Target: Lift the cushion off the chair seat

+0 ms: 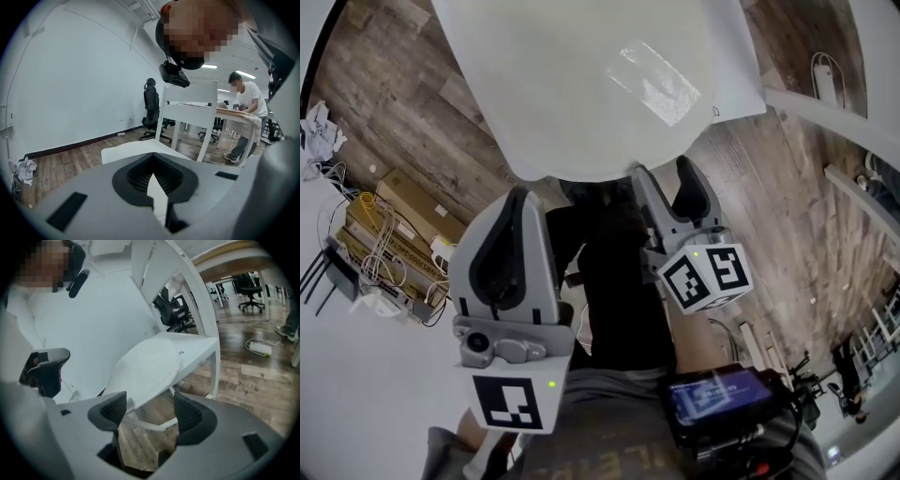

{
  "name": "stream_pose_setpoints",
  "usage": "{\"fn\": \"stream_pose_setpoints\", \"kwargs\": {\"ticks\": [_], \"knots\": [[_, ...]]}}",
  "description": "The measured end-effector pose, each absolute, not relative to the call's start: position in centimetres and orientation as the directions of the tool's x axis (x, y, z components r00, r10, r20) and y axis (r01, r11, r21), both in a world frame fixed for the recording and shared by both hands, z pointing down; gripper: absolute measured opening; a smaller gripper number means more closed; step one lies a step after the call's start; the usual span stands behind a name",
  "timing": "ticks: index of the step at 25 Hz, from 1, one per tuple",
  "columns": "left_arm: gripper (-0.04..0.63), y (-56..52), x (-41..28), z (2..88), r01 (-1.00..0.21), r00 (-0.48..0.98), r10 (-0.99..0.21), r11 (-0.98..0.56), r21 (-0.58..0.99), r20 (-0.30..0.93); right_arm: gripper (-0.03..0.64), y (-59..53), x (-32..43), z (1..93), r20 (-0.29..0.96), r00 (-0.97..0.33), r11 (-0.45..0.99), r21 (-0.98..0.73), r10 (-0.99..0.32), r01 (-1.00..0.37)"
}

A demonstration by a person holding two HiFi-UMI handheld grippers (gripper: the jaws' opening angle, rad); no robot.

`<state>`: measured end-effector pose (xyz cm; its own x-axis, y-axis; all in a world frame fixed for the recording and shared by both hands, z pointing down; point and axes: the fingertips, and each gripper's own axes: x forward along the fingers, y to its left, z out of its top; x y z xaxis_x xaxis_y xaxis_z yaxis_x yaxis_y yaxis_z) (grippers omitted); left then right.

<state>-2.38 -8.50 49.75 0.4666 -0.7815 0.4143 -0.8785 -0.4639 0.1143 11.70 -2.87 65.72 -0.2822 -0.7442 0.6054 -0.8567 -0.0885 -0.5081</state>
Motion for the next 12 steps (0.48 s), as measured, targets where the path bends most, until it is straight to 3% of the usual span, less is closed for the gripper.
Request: {"fn": "stream_pose_setpoints", "kwargs": {"ticks": [6,9,12], "knots": [[0.006,-9.3,-3.5,49.9,-0.891,0.44,-0.798,-0.446,0.087,0.412,0.317,-4.1,9.6,67.0,0.573,-0.357,-0.101,-0.617,-0.737,-0.781],[0.006,-9.5,-4.1,49.6,-0.898,0.427,-0.808,-0.432,0.086,0.406,0.225,-4.3,8.6,66.7,0.569,-0.379,-0.065,-0.61,-0.729,-0.79],[0.006,-9.6,-4.6,48.9,-0.904,0.416,-0.815,-0.42,0.083,0.404,0.181,-4.3,8.3,66.2,0.575,-0.392,-0.045,-0.6,-0.718,-0.799]]}}
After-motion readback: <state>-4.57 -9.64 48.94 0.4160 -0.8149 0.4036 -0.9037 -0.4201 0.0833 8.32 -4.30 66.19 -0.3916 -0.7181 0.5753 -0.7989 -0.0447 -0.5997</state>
